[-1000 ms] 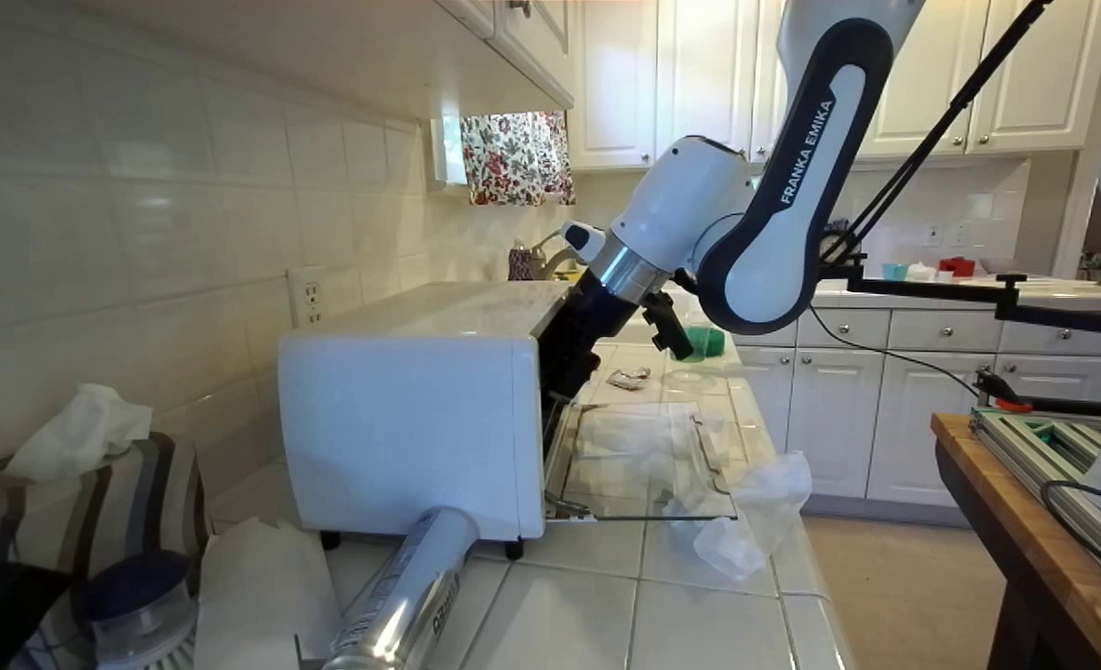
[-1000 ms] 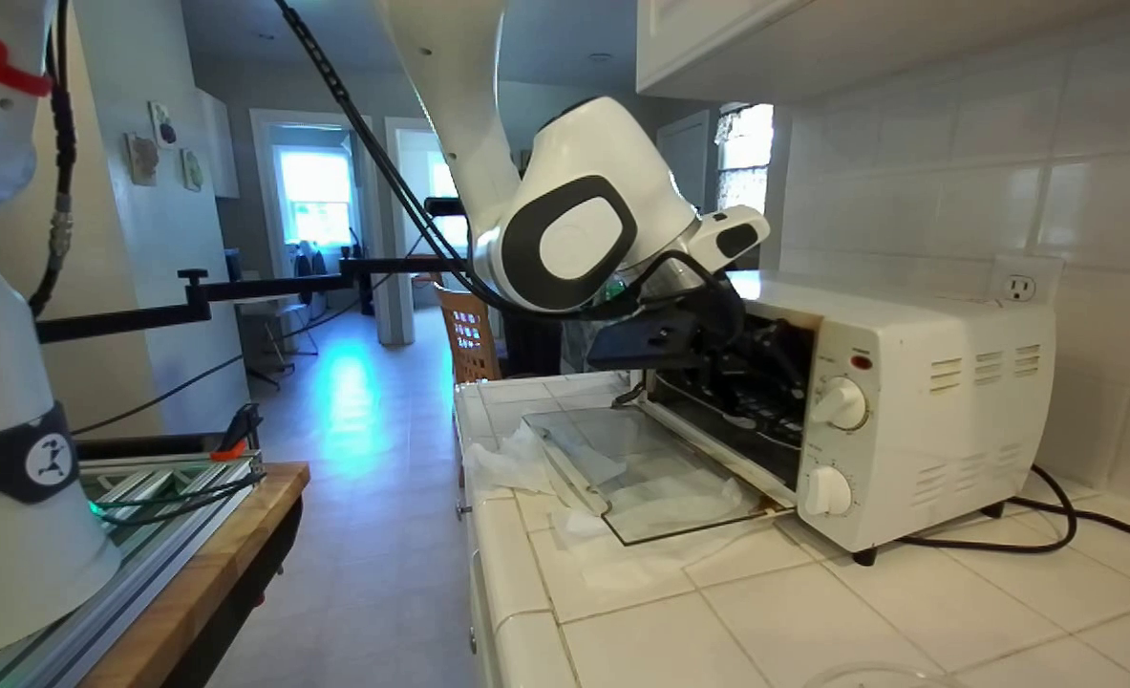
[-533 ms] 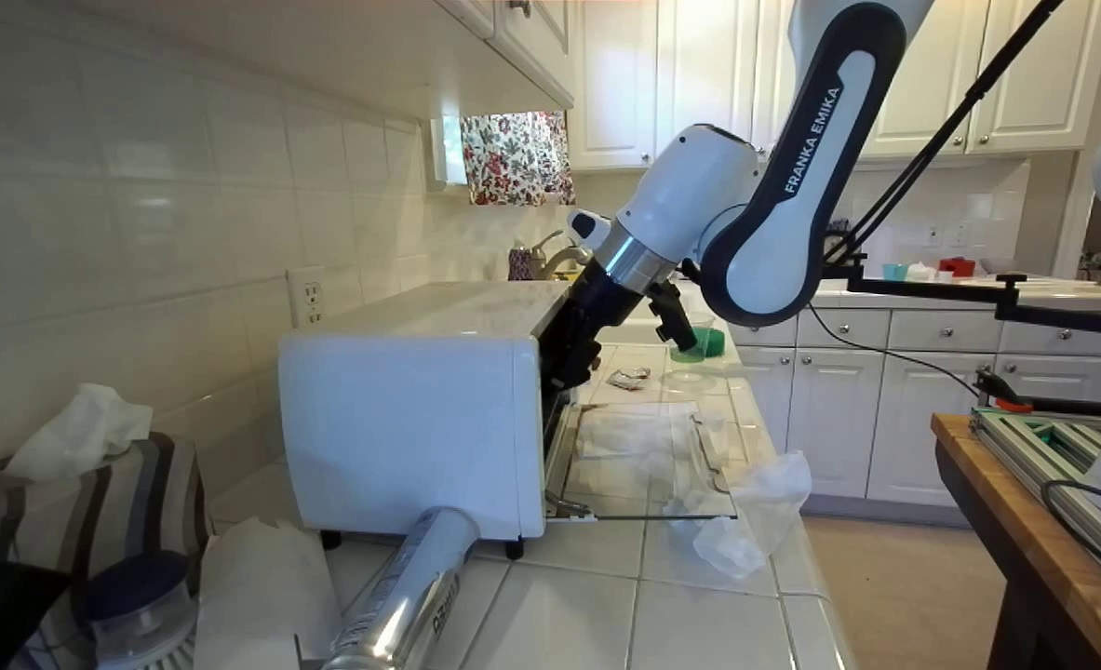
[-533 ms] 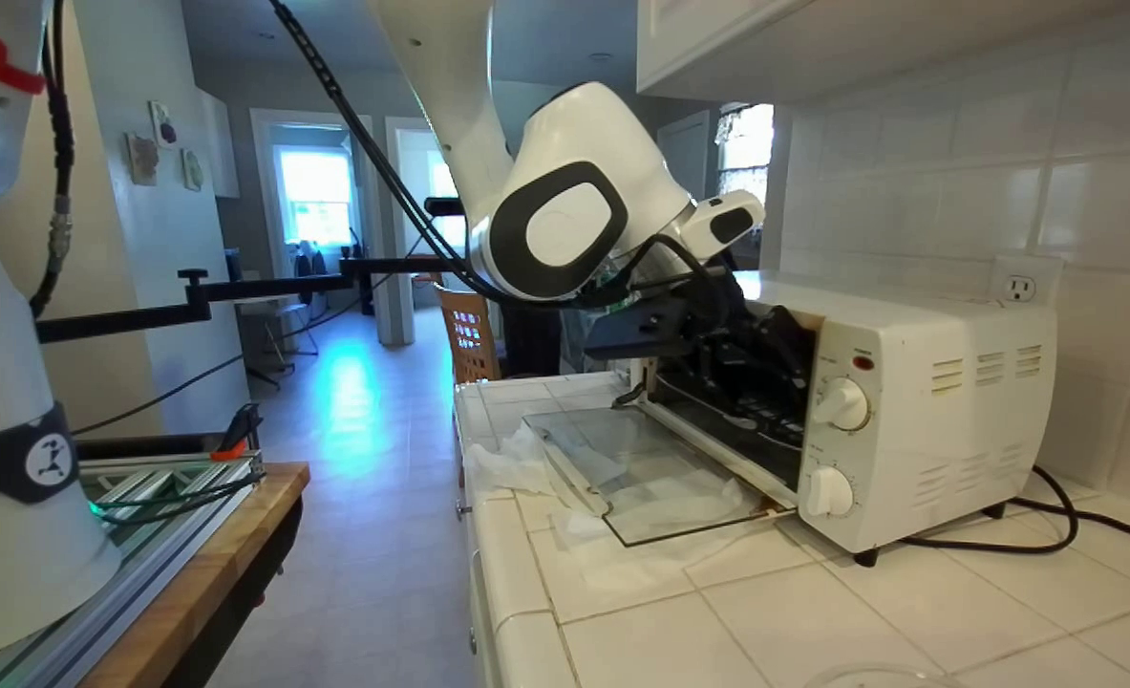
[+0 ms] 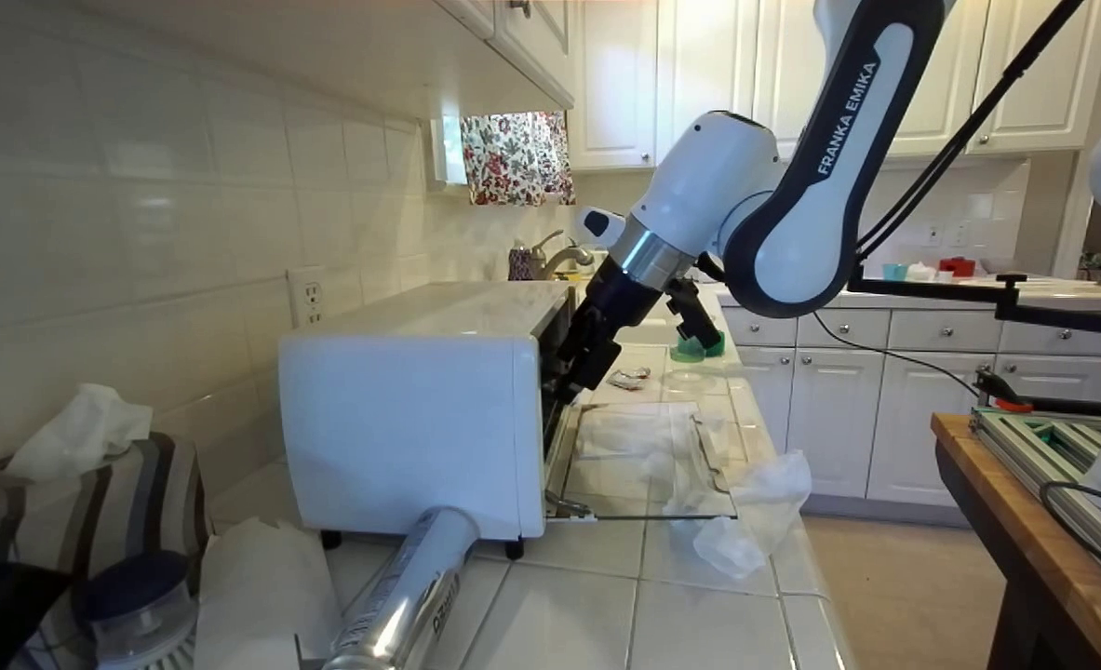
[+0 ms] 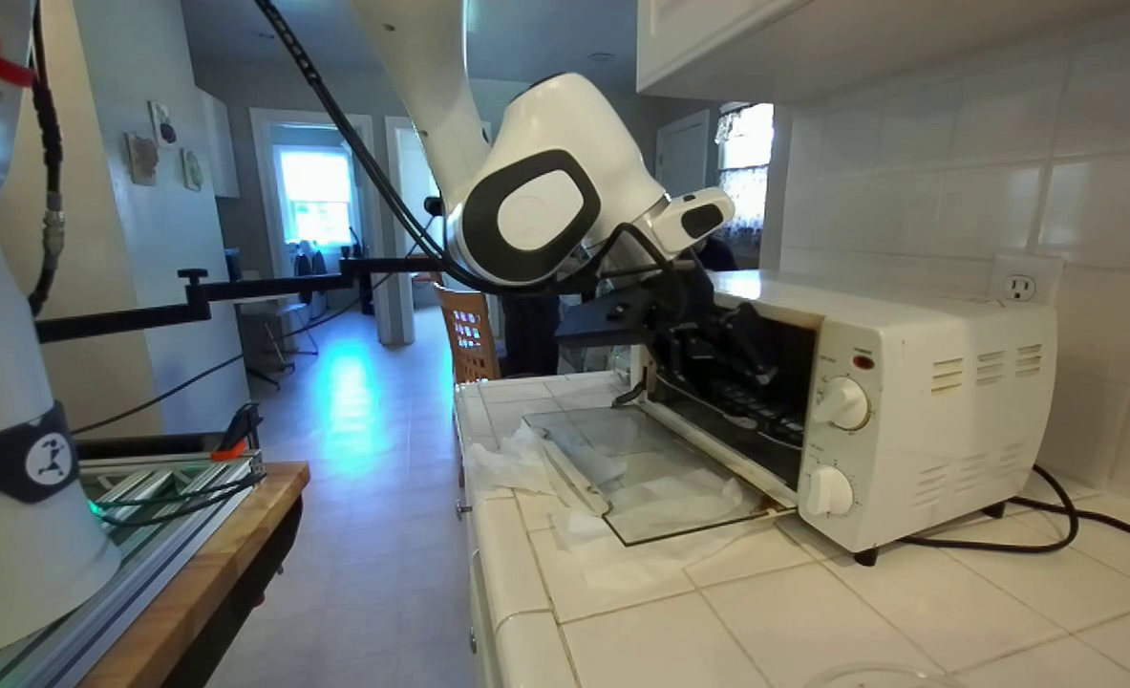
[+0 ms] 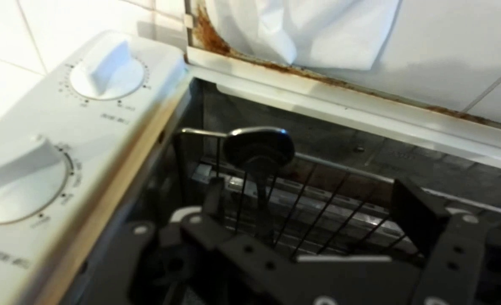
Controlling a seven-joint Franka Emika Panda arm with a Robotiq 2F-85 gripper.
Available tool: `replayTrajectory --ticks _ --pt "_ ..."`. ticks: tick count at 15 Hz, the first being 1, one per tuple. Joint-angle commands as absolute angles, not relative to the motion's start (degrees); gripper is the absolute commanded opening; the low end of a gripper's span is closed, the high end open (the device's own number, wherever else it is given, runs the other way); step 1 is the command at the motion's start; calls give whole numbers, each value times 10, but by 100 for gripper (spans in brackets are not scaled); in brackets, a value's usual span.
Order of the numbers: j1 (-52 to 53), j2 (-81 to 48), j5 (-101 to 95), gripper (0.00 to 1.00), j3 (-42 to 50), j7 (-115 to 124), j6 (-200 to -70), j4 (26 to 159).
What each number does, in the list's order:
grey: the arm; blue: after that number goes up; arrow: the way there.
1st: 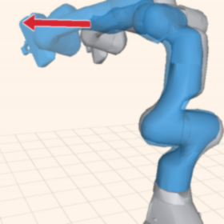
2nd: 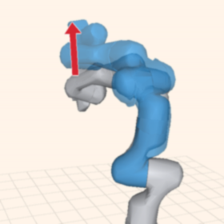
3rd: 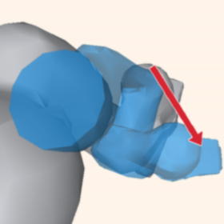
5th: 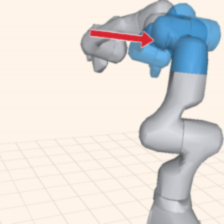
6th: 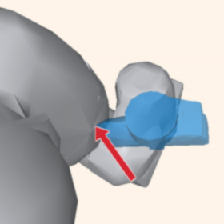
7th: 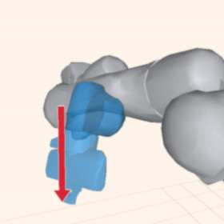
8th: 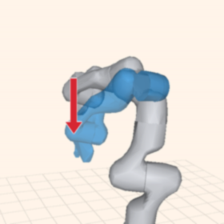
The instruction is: Open the oven and put a spoon into it
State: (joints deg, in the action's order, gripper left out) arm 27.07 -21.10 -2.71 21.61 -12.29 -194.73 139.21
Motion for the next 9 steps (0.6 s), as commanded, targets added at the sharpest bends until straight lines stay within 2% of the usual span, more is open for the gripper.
replayTrajectory --ticks 1,3,4,9 --pt "298 -176 -14 100 238 -126 -1924 1423" --pt "293 -157 -25 100 230 -124 -1900 1438" --pt "317 -157 -16 100 253 -131 -1893 1443" --pt "309 -162 -28 100 246 -129 -1912 1443"
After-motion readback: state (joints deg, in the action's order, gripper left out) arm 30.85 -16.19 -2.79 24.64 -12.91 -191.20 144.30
